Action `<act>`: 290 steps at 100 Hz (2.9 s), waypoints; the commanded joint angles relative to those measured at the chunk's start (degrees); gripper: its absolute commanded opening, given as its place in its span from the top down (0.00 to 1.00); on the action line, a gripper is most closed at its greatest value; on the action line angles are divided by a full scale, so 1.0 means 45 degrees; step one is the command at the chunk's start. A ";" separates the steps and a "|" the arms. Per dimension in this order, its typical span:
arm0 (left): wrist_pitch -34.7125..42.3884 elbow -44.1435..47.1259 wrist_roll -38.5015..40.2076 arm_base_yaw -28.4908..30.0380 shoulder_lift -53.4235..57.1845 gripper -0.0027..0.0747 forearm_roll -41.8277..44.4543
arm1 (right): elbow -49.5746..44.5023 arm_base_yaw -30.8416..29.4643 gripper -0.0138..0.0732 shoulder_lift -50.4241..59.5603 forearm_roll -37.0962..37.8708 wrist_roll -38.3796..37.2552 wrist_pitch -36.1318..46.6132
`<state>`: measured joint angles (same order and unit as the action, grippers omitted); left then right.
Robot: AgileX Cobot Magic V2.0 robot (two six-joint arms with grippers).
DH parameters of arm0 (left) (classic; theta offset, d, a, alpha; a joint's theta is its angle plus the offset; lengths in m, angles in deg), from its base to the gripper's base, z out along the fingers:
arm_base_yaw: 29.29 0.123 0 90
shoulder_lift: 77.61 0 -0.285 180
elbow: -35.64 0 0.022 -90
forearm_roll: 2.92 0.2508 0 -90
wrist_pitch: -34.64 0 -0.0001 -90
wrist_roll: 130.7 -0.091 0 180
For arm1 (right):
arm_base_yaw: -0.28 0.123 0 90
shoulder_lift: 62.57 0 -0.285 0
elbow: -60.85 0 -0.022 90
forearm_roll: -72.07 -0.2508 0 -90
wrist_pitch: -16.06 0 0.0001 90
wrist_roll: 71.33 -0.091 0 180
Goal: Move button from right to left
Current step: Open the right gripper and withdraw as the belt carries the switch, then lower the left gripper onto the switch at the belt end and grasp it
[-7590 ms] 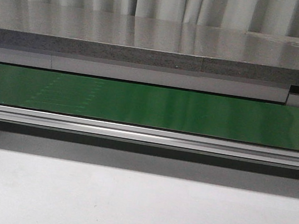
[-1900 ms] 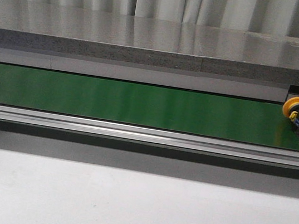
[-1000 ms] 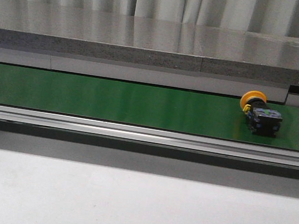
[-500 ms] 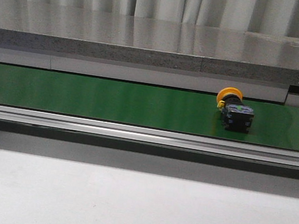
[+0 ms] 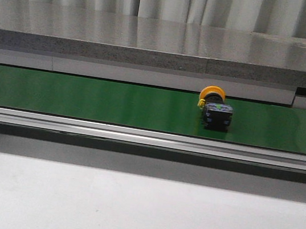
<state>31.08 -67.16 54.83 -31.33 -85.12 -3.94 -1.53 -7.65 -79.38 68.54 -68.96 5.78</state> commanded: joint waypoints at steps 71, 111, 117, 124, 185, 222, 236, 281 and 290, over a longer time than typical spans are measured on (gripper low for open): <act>0.0960 0.0558 0.0087 0.0034 0.0403 0.99 -0.0007 | 0.0303 0.0010 0.92 -0.0077 0.0233 -0.0072 0.1106; 0.0960 0.0558 0.0087 0.0034 0.0403 0.99 -0.0007 | 0.0303 0.0010 0.92 -0.0077 0.0233 -0.0072 0.1106; 0.0989 0.0558 0.0087 0.0034 0.0403 0.99 -0.0007 | 0.0303 0.0010 0.92 -0.0077 0.0233 -0.0072 0.1106; 0.1077 0.0558 0.0087 0.0034 0.0403 0.99 -0.0007 | 0.0303 0.0010 0.92 -0.0077 0.0233 -0.0072 0.1106; -0.2183 -0.3799 0.0064 0.0034 -0.2782 0.99 0.0678 | 0.0303 0.0010 0.92 -0.0077 0.0233 -0.0072 0.1092; -0.4255 -0.7950 0.0064 0.0011 -0.8774 0.99 0.0654 | 0.0303 0.0010 0.92 -0.0077 0.0233 -0.0072 0.1092; -0.4307 -0.9119 0.0064 0.0011 -1.0880 0.83 0.0629 | 0.0303 0.0010 0.92 -0.0077 0.0233 -0.0072 0.1092; -0.5984 -1.2323 -0.0175 -0.0778 -1.5646 0.14 -0.0825 | 0.0303 0.0010 0.92 -0.0077 0.0233 -0.0072 0.1092; -0.6368 -1.2965 -0.0175 -0.1450 -1.6435 0.14 -0.0825 | 0.0303 0.0010 0.92 -0.0077 0.0233 -0.0072 0.1092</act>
<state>1.45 -121.30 54.31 -35.03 -157.05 -6.55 -1.80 -7.65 -79.38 69.21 -69.22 6.02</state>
